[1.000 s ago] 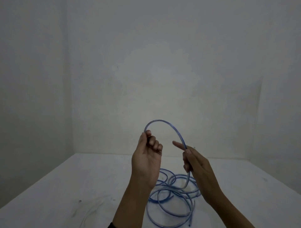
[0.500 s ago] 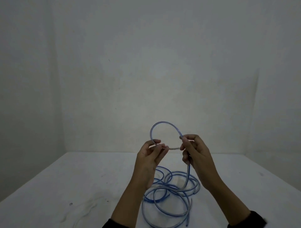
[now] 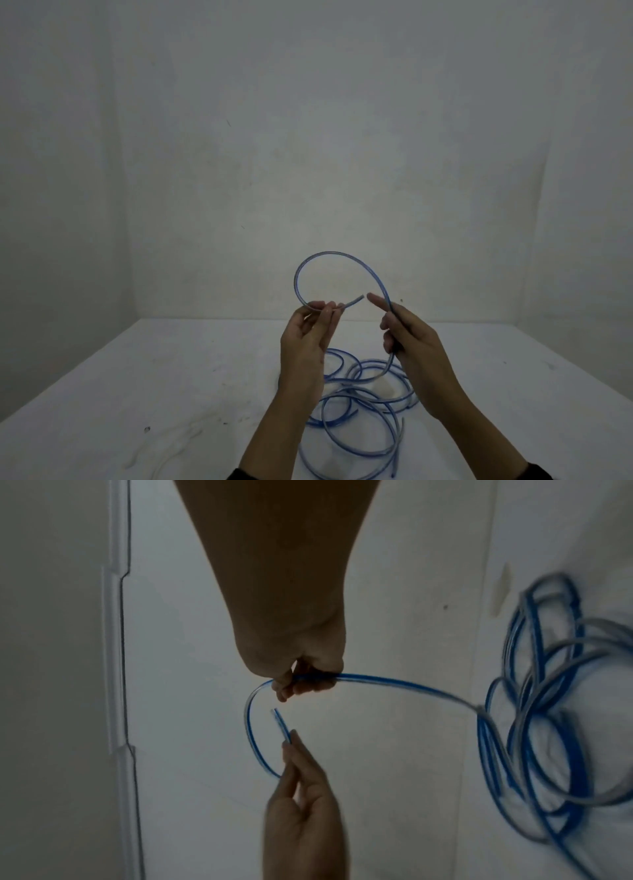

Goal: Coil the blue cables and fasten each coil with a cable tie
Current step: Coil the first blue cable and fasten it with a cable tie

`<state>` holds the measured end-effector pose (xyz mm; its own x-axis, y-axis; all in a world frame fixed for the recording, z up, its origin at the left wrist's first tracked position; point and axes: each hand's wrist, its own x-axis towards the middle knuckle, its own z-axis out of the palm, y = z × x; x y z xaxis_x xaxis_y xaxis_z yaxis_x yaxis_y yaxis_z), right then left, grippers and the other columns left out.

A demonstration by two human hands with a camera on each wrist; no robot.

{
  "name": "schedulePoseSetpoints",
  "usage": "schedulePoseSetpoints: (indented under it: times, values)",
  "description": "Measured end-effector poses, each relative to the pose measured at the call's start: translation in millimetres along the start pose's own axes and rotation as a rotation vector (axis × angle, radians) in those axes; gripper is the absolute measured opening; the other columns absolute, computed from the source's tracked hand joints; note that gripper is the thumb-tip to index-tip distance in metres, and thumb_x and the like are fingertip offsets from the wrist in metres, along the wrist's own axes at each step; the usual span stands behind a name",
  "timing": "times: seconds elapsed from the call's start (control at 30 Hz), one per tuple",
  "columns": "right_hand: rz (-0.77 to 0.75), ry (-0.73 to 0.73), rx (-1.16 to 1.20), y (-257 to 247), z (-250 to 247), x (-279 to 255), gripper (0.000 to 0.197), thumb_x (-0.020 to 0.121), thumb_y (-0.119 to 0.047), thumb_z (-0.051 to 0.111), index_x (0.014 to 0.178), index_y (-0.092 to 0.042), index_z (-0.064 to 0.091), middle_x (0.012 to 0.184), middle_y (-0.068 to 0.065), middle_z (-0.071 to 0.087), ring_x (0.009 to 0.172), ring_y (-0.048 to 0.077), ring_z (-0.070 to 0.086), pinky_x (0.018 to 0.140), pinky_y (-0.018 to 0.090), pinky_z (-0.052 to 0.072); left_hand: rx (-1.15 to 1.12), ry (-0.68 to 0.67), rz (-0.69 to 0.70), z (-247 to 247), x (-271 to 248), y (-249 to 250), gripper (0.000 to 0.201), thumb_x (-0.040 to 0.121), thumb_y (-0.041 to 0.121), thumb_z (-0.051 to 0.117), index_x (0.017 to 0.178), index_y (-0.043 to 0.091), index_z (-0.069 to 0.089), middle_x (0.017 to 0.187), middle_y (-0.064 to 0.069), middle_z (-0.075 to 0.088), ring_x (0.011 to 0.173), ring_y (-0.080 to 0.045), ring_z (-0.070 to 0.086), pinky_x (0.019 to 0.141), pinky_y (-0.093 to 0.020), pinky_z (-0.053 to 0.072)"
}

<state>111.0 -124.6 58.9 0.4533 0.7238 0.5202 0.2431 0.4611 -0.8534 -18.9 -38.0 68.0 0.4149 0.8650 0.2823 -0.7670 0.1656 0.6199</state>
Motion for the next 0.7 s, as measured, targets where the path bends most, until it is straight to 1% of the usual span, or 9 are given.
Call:
schedulePoseSetpoints:
  times: [0.07, 0.17, 0.2, 0.27, 0.37, 0.47, 0.57, 0.63, 0.7]
  values:
    - [0.031, 0.002, 0.127, -5, 10, 0, 0.032, 0.098, -0.020, 0.046, 0.120, -0.019, 0.068, 0.084, 0.004, 0.048, 0.061, 0.012, 0.039, 0.061, 0.025, 0.037, -0.048, 0.001, -0.034, 2, -3, -6, 0.008, 0.090, -0.002, 0.053, 0.095, 0.001, 0.058, 0.101, -0.018, 0.069, 0.094, -0.020, 0.071, 0.076, -0.020, 0.057]
    - [0.098, -0.007, 0.254, -9, 23, -4, 0.028, 0.094, -0.021, 0.047, 0.105, -0.019, 0.073, 0.076, -0.007, 0.057, 0.057, 0.010, 0.036, 0.059, 0.027, 0.031, -0.111, -0.003, -0.085, 3, -5, -12, 0.009, 0.087, 0.003, 0.056, 0.095, 0.002, 0.059, 0.097, -0.014, 0.072, 0.095, -0.019, 0.071, 0.080, -0.022, 0.057]
    - [0.117, -0.019, 0.291, -9, 25, -6, 0.027, 0.092, -0.022, 0.048, 0.104, -0.018, 0.072, 0.075, -0.008, 0.057, 0.056, 0.010, 0.036, 0.060, 0.027, 0.031, -0.108, -0.011, -0.091, 3, -6, -13, 0.012, 0.083, 0.006, 0.059, 0.095, 0.003, 0.059, 0.097, -0.013, 0.072, 0.094, -0.019, 0.071, 0.081, -0.022, 0.057]
    - [0.139, -0.050, 0.340, -9, 25, -7, 0.033, 0.088, -0.025, 0.050, 0.113, -0.017, 0.070, 0.076, -0.003, 0.049, 0.056, 0.009, 0.039, 0.061, 0.026, 0.035, -0.056, -0.021, -0.102, 3, -7, -15, 0.021, 0.076, 0.011, 0.064, 0.096, 0.004, 0.062, 0.098, -0.011, 0.072, 0.092, -0.017, 0.070, 0.080, -0.022, 0.057]
    - [0.142, -0.069, 0.364, -7, 23, -4, 0.038, 0.088, -0.024, 0.052, 0.123, -0.016, 0.066, 0.078, -0.001, 0.046, 0.061, 0.009, 0.044, 0.060, 0.021, 0.042, 0.071, -0.029, -0.126, 3, -7, -17, 0.026, 0.076, 0.015, 0.069, 0.102, 0.011, 0.064, 0.096, -0.006, 0.071, 0.087, -0.013, 0.067, 0.083, -0.024, 0.054]
    - [0.139, -0.055, 0.391, -7, 22, -1, 0.036, 0.088, -0.023, 0.053, 0.119, -0.016, 0.069, 0.078, -0.001, 0.049, 0.065, 0.011, 0.045, 0.063, 0.020, 0.045, 0.120, -0.059, -0.155, 2, -6, -19, 0.030, 0.072, 0.019, 0.072, 0.100, 0.015, 0.061, 0.089, -0.003, 0.069, 0.081, -0.010, 0.064, 0.085, -0.025, 0.048]
    - [0.114, -0.025, 0.354, -8, 20, 1, 0.033, 0.090, -0.022, 0.051, 0.116, -0.014, 0.071, 0.076, -0.004, 0.053, 0.064, 0.012, 0.044, 0.065, 0.024, 0.042, 0.165, -0.079, -0.169, 2, -8, -18, 0.019, 0.074, 0.018, 0.071, 0.088, 0.015, 0.059, 0.077, -0.002, 0.062, 0.079, -0.015, 0.057, 0.080, -0.026, 0.047]
    - [0.088, -0.011, 0.314, -9, 19, 2, 0.033, 0.092, -0.021, 0.049, 0.115, -0.011, 0.071, 0.074, -0.008, 0.058, 0.062, 0.011, 0.042, 0.065, 0.025, 0.041, 0.189, -0.109, -0.185, 0, -8, -18, 0.020, 0.070, 0.019, 0.073, 0.084, 0.016, 0.059, 0.075, 0.001, 0.063, 0.079, -0.017, 0.054, 0.078, -0.027, 0.046]
    - [0.078, 0.014, 0.298, -7, 19, 4, 0.033, 0.091, -0.023, 0.050, 0.113, -0.008, 0.070, 0.074, -0.008, 0.061, 0.061, 0.010, 0.043, 0.063, 0.024, 0.042, 0.218, -0.143, -0.211, -1, -8, -18, 0.026, 0.067, 0.021, 0.075, 0.086, 0.015, 0.059, 0.077, 0.003, 0.066, 0.080, -0.016, 0.056, 0.077, -0.026, 0.046]
